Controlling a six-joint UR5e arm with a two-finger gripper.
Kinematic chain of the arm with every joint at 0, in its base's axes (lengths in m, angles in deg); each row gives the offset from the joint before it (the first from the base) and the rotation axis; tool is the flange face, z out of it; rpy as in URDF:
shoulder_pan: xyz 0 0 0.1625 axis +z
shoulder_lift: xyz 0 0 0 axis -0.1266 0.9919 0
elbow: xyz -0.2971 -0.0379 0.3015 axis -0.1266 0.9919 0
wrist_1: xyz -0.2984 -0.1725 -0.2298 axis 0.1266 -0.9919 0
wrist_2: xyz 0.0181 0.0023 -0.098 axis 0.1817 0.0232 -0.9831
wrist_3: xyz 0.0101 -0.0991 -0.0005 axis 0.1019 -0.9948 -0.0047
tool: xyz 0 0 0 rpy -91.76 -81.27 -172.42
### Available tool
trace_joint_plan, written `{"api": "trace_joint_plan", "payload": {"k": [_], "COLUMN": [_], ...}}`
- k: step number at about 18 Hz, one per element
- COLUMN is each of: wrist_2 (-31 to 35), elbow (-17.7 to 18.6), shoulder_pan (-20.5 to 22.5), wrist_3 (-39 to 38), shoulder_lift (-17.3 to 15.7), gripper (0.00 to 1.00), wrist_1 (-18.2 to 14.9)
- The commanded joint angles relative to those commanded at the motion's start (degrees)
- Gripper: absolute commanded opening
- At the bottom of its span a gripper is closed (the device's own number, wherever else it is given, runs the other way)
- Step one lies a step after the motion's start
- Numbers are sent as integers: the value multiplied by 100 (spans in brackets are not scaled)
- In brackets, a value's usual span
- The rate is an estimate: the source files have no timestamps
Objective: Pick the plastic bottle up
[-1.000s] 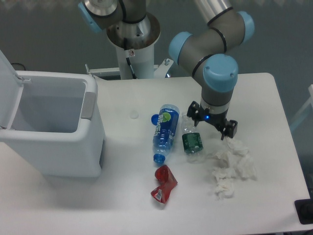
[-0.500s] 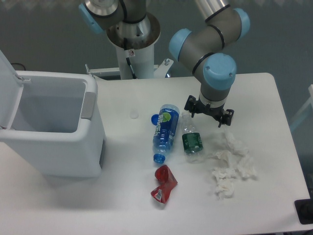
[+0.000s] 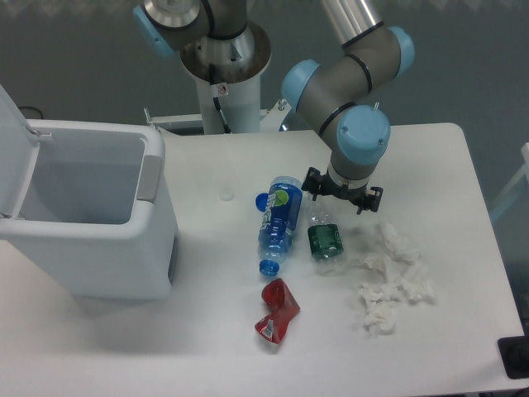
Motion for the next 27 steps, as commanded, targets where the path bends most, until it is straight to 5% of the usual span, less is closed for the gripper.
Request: {"api": "trace_joint_plan", "payload": {"k": [5, 13, 20, 26, 27], "wrist_2": [17, 123, 624, 589, 589], "elbow": [-194, -272, -325, -500, -580], "shoulder_pan": [-168, -176, -343, -335, -335], "wrist_3": [-538, -696, -1083, -1066, -1057], "shoulder_lift": [203, 326, 554, 502, 502], "gripper": [100, 79, 77, 34, 33], "wrist_1": [9, 53, 246, 229, 220]}}
